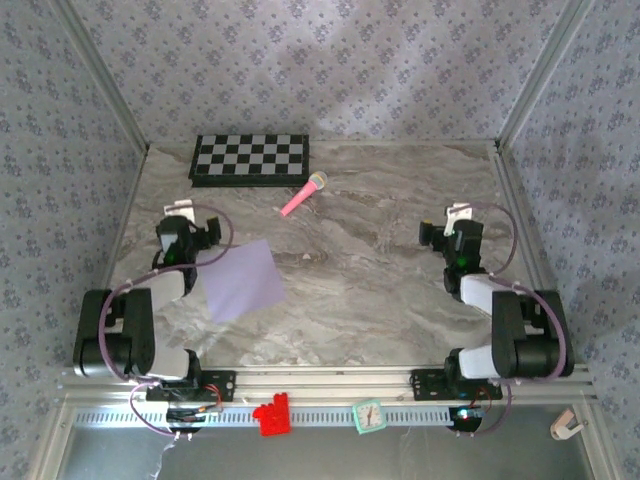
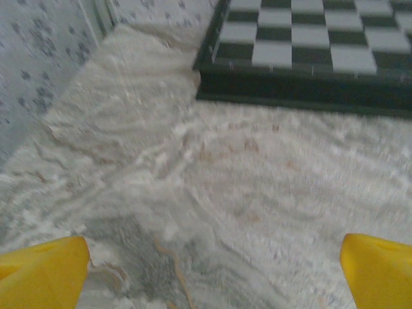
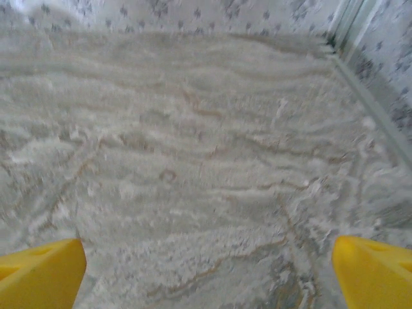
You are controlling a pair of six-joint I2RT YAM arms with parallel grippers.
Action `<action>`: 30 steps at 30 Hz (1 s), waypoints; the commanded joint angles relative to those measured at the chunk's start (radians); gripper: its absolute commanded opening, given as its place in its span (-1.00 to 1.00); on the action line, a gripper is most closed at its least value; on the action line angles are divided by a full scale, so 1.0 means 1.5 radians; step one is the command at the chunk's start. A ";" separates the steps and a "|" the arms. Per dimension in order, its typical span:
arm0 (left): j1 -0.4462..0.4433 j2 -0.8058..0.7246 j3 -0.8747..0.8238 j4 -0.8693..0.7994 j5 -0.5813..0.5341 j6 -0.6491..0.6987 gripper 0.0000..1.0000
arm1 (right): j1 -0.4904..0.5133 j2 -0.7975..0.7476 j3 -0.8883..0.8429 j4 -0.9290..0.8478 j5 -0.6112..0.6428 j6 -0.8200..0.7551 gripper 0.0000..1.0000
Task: Fold a paper plane with a square sheet of paper (pick it up from the middle)
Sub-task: Move the square sheet of paper to the center of the table.
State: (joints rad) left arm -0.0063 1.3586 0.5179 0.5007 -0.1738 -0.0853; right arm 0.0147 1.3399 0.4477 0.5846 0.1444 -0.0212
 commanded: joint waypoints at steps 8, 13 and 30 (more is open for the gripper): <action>0.002 -0.066 0.203 -0.392 0.195 -0.282 1.00 | 0.021 -0.100 0.223 -0.416 -0.017 0.276 1.00; -0.006 -0.003 0.260 -0.485 0.277 -0.360 1.00 | 0.023 -0.059 0.294 -0.489 -0.107 0.376 1.00; -0.091 0.201 0.339 -0.625 0.230 -0.453 0.89 | 0.124 0.094 0.354 -0.485 -0.205 0.444 1.00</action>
State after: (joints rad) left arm -0.1326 1.6588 1.0069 -0.3672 0.2050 -0.7273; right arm 0.1844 1.4578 0.9428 -0.1276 -0.1513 0.6064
